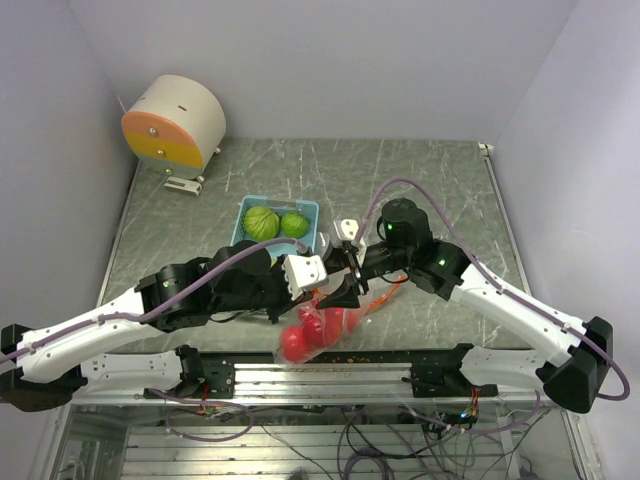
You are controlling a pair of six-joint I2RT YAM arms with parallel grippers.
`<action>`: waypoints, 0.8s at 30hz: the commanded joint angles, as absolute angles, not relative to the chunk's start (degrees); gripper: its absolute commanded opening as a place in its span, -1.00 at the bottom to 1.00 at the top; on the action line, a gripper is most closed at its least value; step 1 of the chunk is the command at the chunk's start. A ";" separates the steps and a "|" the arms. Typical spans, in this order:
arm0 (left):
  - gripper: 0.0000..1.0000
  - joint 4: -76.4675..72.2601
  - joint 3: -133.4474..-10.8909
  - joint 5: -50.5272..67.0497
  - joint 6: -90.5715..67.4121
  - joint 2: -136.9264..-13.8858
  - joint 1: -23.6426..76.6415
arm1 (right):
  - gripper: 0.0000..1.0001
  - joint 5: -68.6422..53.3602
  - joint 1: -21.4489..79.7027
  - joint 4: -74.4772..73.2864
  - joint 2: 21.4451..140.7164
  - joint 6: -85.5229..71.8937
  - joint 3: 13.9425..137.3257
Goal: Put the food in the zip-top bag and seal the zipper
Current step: Pick up the zipper food storage bag at the center of the board.
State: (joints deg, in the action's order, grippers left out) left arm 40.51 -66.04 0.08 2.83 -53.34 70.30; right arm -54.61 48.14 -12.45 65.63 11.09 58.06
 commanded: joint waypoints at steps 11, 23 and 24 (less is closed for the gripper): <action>-0.59 41.04 -71.46 -3.89 4.95 -52.64 70.40 | -1.00 -49.30 49.11 -12.53 62.35 5.86 54.11; 0.97 32.49 -62.25 -5.54 5.68 -36.11 70.43 | -1.00 -42.22 48.96 -2.57 57.33 -7.95 56.05; 0.94 31.87 -61.63 -5.79 5.75 -35.97 70.45 | -1.00 -42.57 48.96 -1.72 57.32 -8.94 56.05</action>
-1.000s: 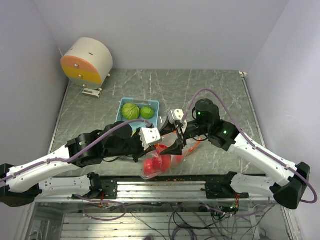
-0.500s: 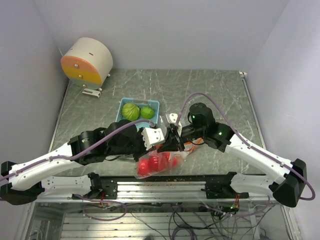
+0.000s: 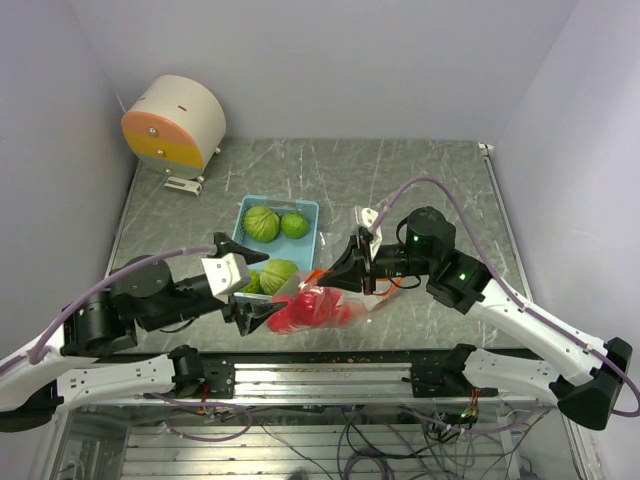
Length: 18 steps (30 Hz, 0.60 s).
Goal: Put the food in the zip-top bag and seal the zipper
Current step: Pick up the zipper food storage bag at the center of the board.
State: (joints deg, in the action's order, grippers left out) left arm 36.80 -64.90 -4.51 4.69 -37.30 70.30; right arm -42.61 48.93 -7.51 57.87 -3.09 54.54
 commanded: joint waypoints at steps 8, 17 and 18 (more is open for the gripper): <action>0.75 26.43 -59.43 -6.94 4.48 -40.32 70.40 | -1.00 -41.50 49.03 7.87 57.87 -16.92 53.48; 0.74 17.74 -54.89 -10.49 3.08 -37.69 70.45 | -1.00 -41.64 49.04 10.02 58.65 -19.21 53.77; 0.72 17.53 -54.85 -11.09 2.96 -37.40 70.42 | -1.00 -41.71 48.98 10.06 58.59 -19.31 53.67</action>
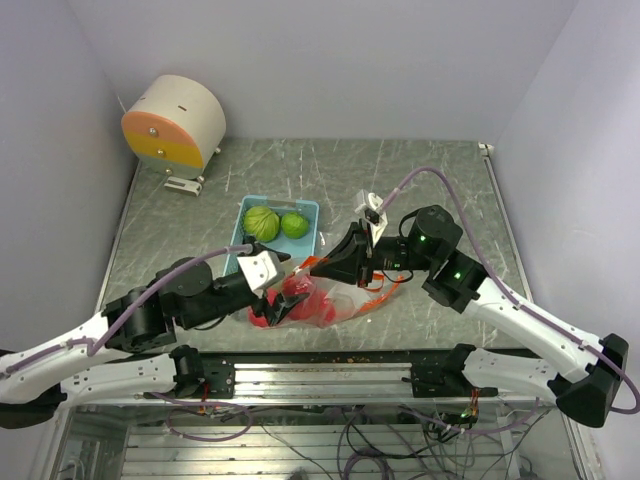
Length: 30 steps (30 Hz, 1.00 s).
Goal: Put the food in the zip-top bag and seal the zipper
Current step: Pick up the zipper food storage bag at the center of the board.
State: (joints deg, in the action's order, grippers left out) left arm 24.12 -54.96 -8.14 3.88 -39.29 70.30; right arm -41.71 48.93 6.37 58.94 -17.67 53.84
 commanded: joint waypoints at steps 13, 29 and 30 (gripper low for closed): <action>0.57 12.85 -53.19 -10.86 4.40 -38.05 70.40 | -1.00 -42.45 49.04 9.67 58.10 -19.49 53.35; -0.86 13.54 -52.30 -11.23 4.98 -37.77 70.42 | -1.00 -40.89 49.06 6.25 58.47 -18.19 54.77; -0.86 14.17 -52.94 -11.31 5.01 -38.05 70.40 | -1.00 -40.32 49.07 5.14 58.45 -17.50 55.02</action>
State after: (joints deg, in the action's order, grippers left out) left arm 14.92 -52.31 -10.22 4.67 -38.57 70.41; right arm -41.41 48.93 6.98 58.96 -19.07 53.56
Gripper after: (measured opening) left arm 0.118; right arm 0.007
